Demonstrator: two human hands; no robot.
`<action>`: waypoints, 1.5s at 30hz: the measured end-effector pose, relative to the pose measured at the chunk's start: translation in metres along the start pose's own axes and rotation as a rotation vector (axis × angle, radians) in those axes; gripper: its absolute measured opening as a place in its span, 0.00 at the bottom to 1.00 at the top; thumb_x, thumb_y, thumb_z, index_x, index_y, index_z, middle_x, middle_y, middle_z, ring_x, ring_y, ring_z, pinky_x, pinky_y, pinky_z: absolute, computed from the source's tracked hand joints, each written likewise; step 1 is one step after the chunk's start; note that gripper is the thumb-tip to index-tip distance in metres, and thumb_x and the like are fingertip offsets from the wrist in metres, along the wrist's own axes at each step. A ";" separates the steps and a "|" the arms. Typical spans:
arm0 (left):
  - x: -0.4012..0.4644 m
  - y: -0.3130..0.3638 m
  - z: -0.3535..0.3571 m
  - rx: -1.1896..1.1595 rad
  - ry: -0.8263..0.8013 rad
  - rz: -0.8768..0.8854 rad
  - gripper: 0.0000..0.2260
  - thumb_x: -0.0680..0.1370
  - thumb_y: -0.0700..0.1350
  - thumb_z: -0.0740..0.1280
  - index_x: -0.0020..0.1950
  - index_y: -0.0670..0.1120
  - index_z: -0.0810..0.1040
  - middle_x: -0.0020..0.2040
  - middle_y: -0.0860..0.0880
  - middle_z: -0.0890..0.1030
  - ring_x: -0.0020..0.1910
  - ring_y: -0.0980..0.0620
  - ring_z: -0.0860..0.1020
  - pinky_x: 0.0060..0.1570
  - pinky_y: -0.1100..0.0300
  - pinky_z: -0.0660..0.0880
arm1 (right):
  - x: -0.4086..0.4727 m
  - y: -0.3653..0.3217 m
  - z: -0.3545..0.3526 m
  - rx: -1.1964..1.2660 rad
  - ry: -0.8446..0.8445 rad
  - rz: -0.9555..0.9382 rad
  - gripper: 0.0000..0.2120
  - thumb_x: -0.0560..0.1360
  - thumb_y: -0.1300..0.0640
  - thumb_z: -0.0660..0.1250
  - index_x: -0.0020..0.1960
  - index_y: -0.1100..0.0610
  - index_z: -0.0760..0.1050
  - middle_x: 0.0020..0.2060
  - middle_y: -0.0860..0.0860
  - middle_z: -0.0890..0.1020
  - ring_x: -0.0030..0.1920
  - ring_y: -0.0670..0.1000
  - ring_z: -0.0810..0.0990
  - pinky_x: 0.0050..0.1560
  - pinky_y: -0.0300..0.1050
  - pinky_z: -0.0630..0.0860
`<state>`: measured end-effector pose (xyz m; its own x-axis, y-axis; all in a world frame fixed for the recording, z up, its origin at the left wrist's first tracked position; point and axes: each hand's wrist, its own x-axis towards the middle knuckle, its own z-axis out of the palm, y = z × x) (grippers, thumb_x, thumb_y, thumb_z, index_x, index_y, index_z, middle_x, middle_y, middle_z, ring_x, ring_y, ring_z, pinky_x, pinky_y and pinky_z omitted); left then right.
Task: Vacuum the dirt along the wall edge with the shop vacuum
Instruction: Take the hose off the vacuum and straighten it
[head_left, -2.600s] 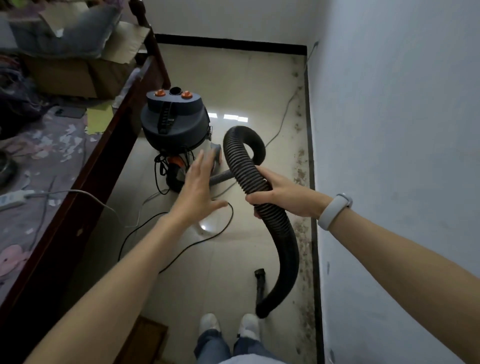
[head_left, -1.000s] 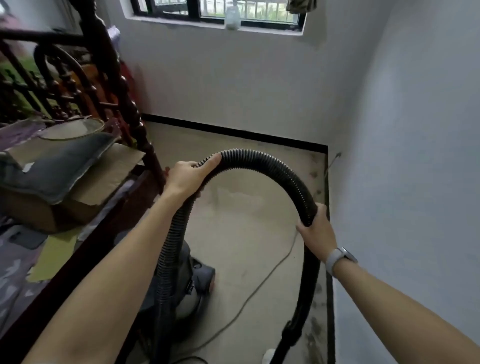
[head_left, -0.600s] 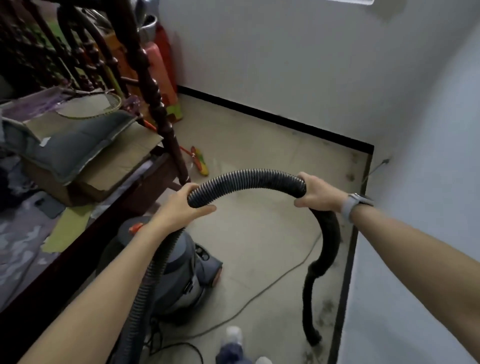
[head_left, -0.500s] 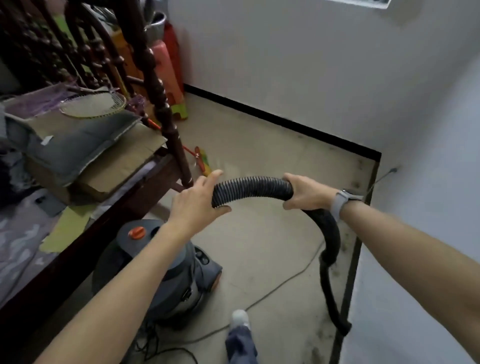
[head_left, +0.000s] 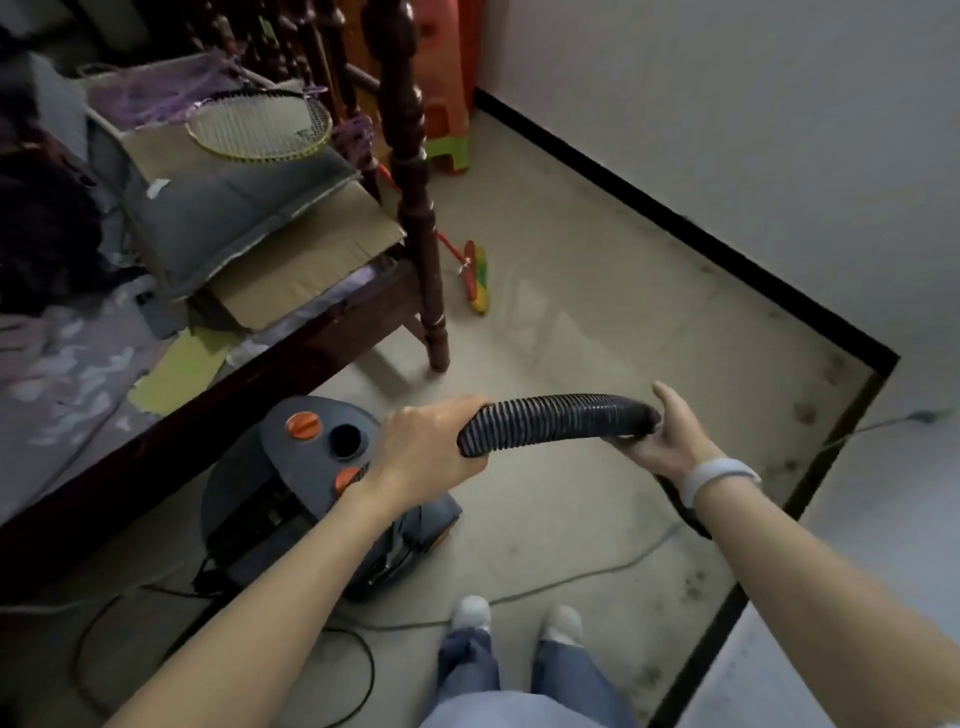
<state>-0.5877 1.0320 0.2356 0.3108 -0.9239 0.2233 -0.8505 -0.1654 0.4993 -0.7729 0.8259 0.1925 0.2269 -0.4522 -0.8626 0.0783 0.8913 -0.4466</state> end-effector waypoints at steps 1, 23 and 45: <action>-0.002 0.000 0.005 -0.008 0.031 0.040 0.15 0.68 0.52 0.62 0.54 0.55 0.72 0.40 0.53 0.83 0.37 0.48 0.82 0.31 0.54 0.78 | 0.010 -0.007 0.007 0.042 0.005 0.086 0.19 0.78 0.46 0.62 0.55 0.63 0.69 0.50 0.59 0.77 0.47 0.57 0.77 0.57 0.52 0.73; -0.048 0.057 0.126 -0.735 -0.297 -0.903 0.25 0.71 0.51 0.71 0.65 0.46 0.71 0.58 0.45 0.79 0.56 0.49 0.78 0.58 0.54 0.73 | 0.080 0.008 0.027 -0.466 -0.439 0.304 0.10 0.74 0.55 0.65 0.53 0.57 0.70 0.41 0.52 0.77 0.45 0.52 0.77 0.47 0.51 0.74; -0.060 0.072 0.166 -0.661 -0.254 -1.032 0.21 0.75 0.53 0.67 0.65 0.47 0.69 0.56 0.49 0.77 0.55 0.51 0.76 0.57 0.53 0.73 | 0.079 0.035 0.023 -0.380 -0.363 0.255 0.16 0.80 0.52 0.59 0.63 0.60 0.63 0.48 0.56 0.73 0.46 0.56 0.78 0.44 0.55 0.73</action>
<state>-0.7383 1.0183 0.1192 0.5519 -0.5192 -0.6526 0.1389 -0.7144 0.6859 -0.7297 0.8218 0.1145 0.5159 -0.1247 -0.8475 -0.3612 0.8654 -0.3473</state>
